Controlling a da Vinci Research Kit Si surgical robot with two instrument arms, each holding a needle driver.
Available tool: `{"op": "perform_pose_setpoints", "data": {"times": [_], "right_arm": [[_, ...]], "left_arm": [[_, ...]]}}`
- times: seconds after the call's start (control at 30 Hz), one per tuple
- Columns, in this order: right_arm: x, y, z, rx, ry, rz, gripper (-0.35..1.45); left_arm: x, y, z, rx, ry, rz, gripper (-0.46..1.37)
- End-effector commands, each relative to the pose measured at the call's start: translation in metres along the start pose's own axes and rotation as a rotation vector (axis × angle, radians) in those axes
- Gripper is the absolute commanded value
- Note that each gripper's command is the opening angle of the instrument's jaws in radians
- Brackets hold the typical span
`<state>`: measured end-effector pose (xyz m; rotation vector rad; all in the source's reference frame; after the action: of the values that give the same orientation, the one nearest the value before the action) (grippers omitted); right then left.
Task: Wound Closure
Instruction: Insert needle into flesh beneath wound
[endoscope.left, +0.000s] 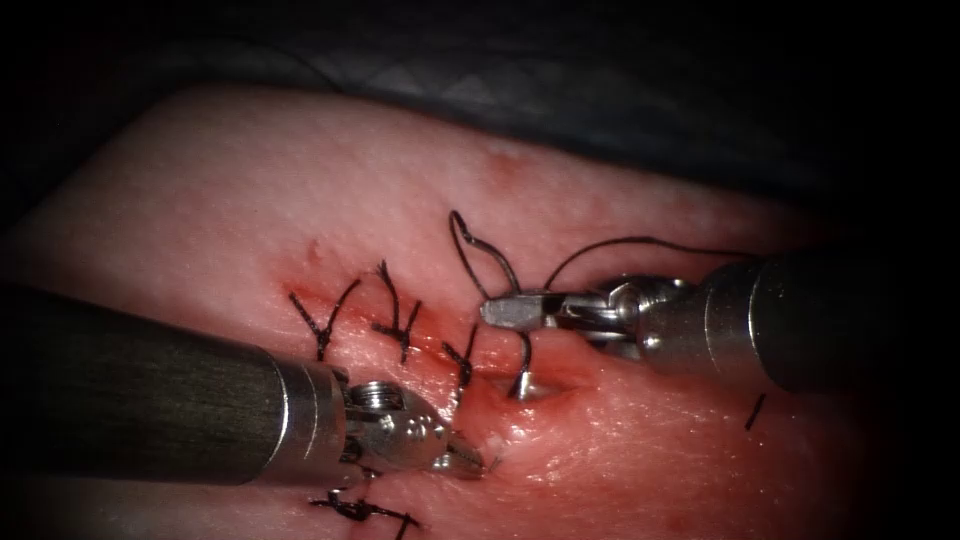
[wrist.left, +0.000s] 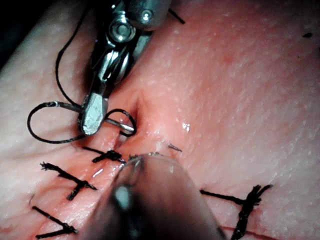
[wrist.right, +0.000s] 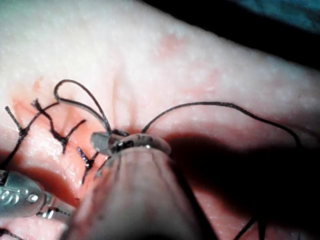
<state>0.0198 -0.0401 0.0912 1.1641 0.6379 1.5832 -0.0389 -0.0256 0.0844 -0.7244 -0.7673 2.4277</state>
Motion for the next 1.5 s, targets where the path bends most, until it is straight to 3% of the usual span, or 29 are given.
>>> {"op": "perform_pose_setpoints", "data": {"times": [0.03, 0.7, 0.97, 1.17, 1.5], "right_arm": [[-0.0003, -0.0002, 0.0001, -0.006, -0.016, -0.002, -0.35], [-0.0047, -0.0012, 0.0010, -0.035, -0.154, 0.034, -0.35], [-0.0061, -0.0012, 0.0012, -0.055, -0.177, 0.072, -0.35], [-0.0064, -0.0011, 0.0012, -0.060, -0.183, 0.078, -0.35], [-0.0052, -0.0005, 0.0013, -0.057, -0.138, 0.081, -0.35]], "left_arm": [[0.0000, -0.0001, 0.0001, -0.010, 0.000, 0.000, -0.35], [0.0000, -0.0003, -0.0004, -0.016, 0.004, 0.001, -0.35], [0.0001, -0.0004, -0.0005, -0.019, 0.007, 0.000, -0.35], [0.0001, -0.0004, -0.0006, -0.017, 0.008, 0.000, -0.35], [0.0001, -0.0004, -0.0006, -0.017, 0.008, 0.000, -0.35]]}}
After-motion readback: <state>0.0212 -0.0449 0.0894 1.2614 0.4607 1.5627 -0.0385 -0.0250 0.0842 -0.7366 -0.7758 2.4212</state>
